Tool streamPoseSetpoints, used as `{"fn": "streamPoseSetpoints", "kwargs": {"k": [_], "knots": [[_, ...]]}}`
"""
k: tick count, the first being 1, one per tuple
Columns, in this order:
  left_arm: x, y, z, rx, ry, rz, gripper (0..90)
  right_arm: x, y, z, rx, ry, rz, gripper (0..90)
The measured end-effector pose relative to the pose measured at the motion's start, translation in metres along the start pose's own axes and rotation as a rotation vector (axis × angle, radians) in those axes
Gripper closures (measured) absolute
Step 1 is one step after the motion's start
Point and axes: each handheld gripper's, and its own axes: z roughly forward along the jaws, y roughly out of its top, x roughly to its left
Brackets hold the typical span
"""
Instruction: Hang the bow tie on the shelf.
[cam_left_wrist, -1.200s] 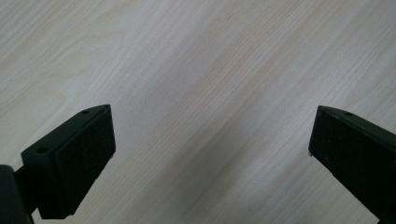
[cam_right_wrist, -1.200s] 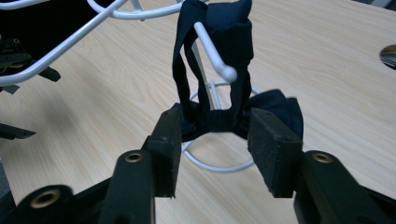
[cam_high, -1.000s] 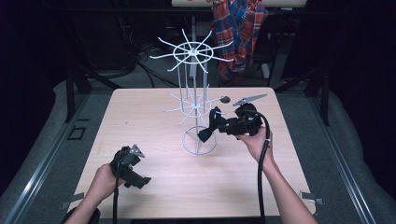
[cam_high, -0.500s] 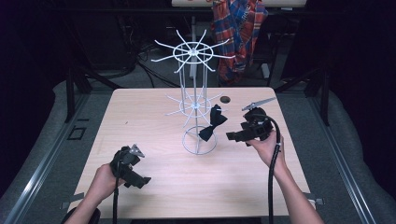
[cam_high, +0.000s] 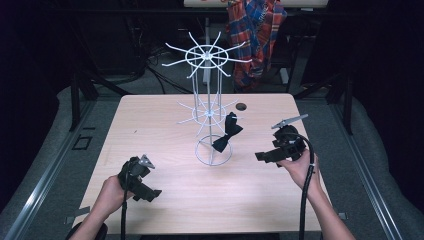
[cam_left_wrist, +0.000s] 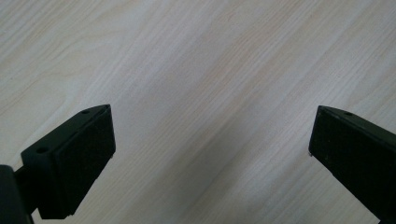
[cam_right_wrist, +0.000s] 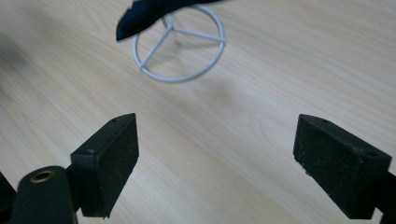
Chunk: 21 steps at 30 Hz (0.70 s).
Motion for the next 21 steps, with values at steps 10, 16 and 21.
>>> {"fn": "streamPoseSetpoints", "kwargs": {"k": [10, 16, 21], "knots": [[0.0, 0.0, 0.001, 0.006, -0.001, 0.0, 0.5, -0.014, -0.035, 0.0, 0.071, -0.028, 0.034, 9.4], [-0.001, 0.002, 0.001, 0.006, 0.001, 0.003, 0.5, -0.016, -0.052, 0.013, 0.137, -0.033, 0.003, 8.2], [0.0, 0.001, 0.001, 0.006, 0.001, 0.005, 0.5, -0.015, -0.056, 0.029, 0.229, -0.072, -0.046, 8.3]]}}
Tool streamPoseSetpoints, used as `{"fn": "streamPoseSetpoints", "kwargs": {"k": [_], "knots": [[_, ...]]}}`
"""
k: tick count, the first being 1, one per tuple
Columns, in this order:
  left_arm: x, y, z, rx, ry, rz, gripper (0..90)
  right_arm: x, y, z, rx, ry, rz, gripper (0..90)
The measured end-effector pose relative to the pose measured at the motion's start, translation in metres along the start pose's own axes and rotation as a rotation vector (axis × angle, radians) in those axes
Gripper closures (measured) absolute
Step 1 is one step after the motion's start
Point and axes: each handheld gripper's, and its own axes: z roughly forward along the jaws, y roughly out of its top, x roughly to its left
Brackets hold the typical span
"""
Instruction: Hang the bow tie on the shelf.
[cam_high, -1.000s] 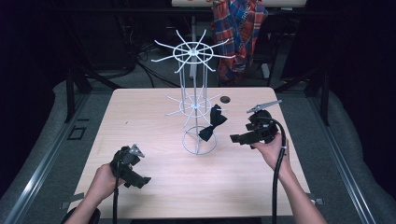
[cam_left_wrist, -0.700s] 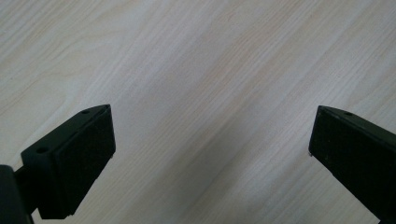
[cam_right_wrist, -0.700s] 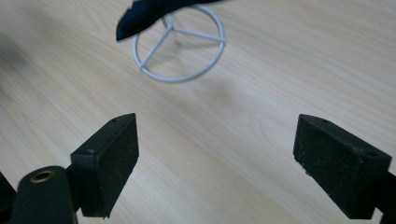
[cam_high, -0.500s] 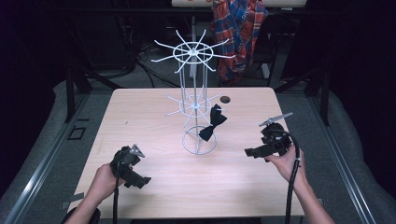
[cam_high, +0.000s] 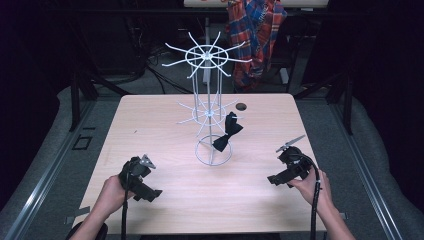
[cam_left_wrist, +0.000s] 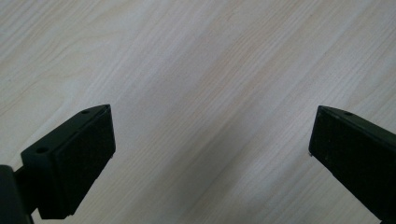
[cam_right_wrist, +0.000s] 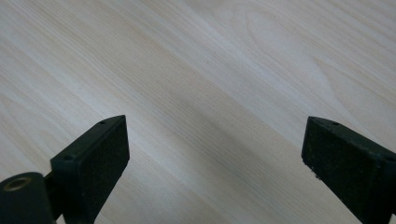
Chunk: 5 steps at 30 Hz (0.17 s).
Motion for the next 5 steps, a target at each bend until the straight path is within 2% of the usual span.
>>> {"fn": "streamPoseSetpoints", "kwargs": {"k": [1, 3, 5], "knots": [[0.0, -0.0001, -0.0001, -0.001, 0.0, 0.0, 0.5, 0.0003, 0.0003, 0.0015, 0.002, 0.01, -0.002, 10.2], [-0.0003, 0.0002, -0.0001, -0.003, -0.001, 0.0, 0.5, 0.001, -0.0002, 0.0042, 0.005, -0.012, -0.004, 11.0], [-0.0012, 0.0006, 0.0004, -0.005, 0.003, 0.0, 0.5, -0.0012, 0.0, 0.0043, 0.028, -0.013, -0.021, 11.6]]}}
